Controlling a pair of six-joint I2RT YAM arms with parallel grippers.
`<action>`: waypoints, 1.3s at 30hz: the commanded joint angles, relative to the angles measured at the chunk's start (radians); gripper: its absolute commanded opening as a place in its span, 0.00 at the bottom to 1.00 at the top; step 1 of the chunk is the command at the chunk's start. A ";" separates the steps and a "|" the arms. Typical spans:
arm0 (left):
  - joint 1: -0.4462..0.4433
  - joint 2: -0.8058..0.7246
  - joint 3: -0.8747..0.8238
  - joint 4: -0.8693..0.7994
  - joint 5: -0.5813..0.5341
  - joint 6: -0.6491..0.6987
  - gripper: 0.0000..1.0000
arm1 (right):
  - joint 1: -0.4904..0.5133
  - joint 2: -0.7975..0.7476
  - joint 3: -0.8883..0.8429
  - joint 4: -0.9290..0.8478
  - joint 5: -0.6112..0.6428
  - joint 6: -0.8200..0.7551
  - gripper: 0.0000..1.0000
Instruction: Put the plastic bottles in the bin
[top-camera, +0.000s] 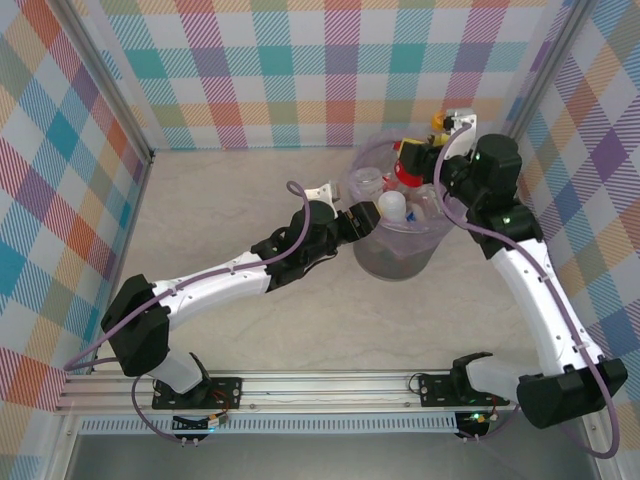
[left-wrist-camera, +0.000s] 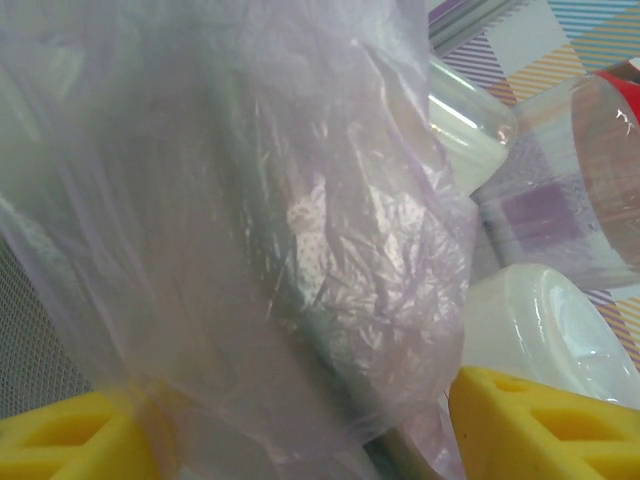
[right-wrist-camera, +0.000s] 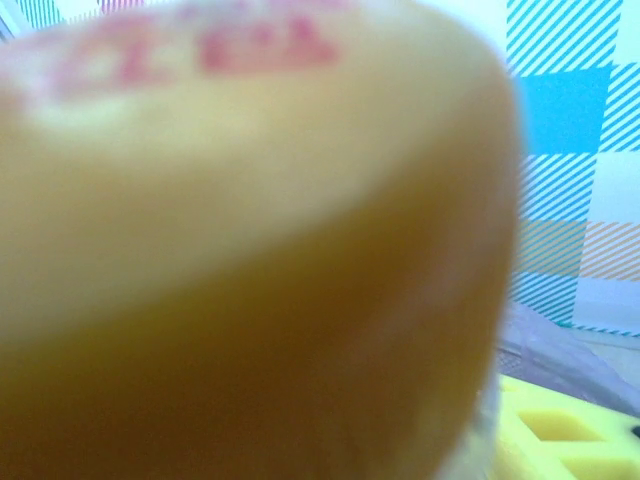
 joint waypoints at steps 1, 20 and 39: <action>0.001 0.007 -0.028 0.008 -0.043 0.055 0.68 | 0.063 0.058 -0.112 -0.187 0.052 0.029 0.52; 0.047 -0.002 0.013 0.049 -0.151 0.162 0.68 | 0.064 0.192 0.400 -0.431 -0.101 0.102 0.52; 0.042 0.005 0.003 0.070 -0.081 0.178 0.68 | 0.025 0.231 0.267 -0.395 -0.029 0.088 0.54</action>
